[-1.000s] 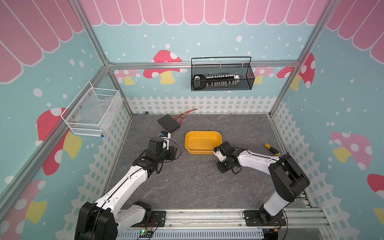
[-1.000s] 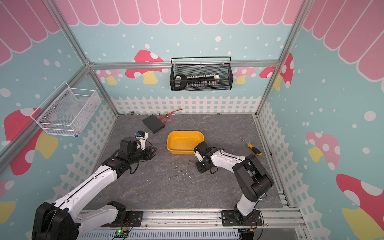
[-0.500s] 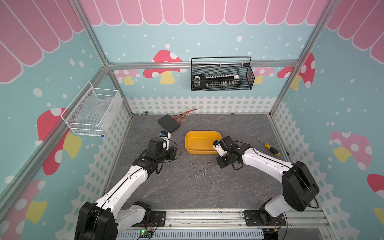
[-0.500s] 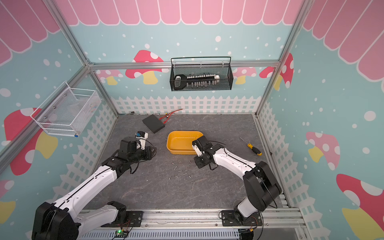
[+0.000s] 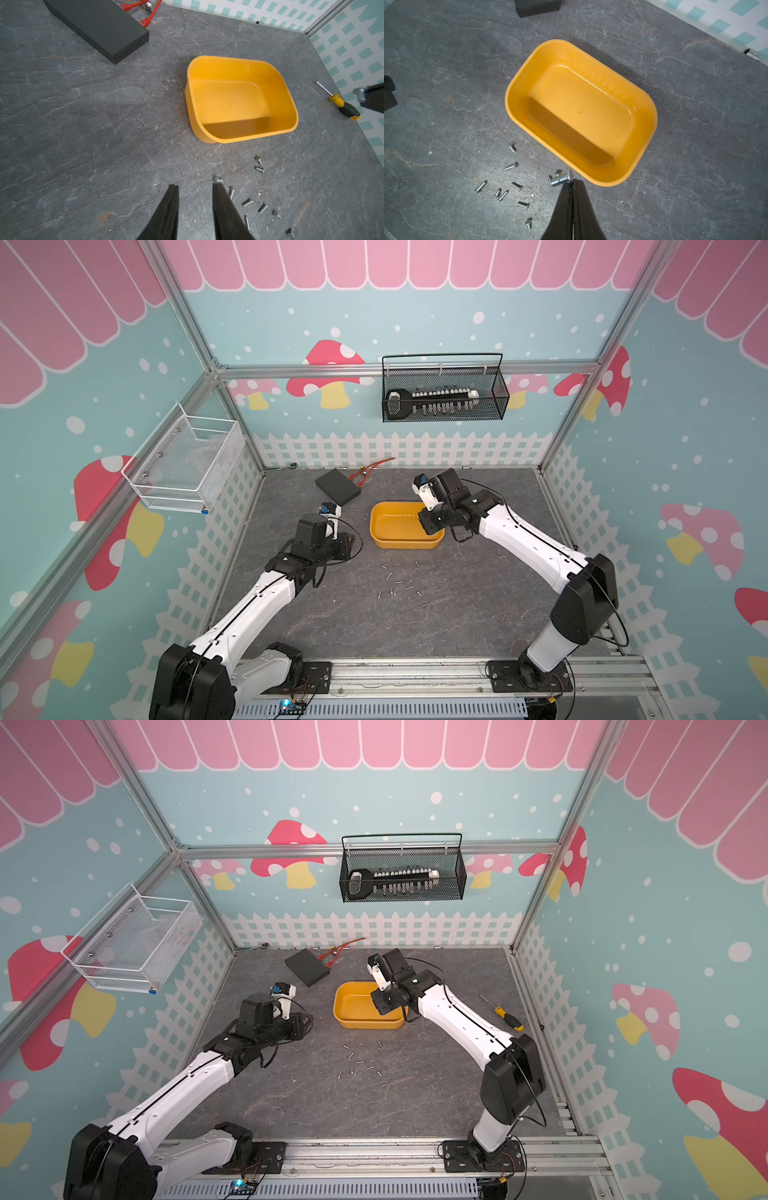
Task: Put the screws on the desktop into the storage box
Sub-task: Place the screw in the storage box.
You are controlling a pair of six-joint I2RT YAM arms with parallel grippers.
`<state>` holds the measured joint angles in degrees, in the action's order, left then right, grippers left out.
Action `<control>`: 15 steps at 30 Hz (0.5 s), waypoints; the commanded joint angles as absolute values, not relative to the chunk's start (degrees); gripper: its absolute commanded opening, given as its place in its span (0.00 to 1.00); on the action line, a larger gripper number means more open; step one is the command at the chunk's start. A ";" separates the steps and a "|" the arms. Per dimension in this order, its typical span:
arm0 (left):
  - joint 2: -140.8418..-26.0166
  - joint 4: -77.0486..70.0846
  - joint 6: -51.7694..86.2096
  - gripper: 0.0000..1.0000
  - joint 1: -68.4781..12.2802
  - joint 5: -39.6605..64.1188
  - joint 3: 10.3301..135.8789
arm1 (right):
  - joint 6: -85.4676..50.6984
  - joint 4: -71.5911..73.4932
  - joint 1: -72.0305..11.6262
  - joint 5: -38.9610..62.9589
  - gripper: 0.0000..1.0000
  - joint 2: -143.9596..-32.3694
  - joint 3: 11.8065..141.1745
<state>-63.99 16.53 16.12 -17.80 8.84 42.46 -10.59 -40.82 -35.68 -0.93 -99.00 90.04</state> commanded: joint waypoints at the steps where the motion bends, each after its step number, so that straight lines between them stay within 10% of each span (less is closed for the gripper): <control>1: -63.73 17.27 15.91 0.31 -17.85 9.16 44.21 | -8.31 -45.06 -35.77 -2.70 0.08 -104.98 96.40; 15: -63.37 17.31 15.91 0.31 -17.84 9.05 44.11 | -5.43 -56.30 -35.18 -0.43 0.07 -134.10 127.61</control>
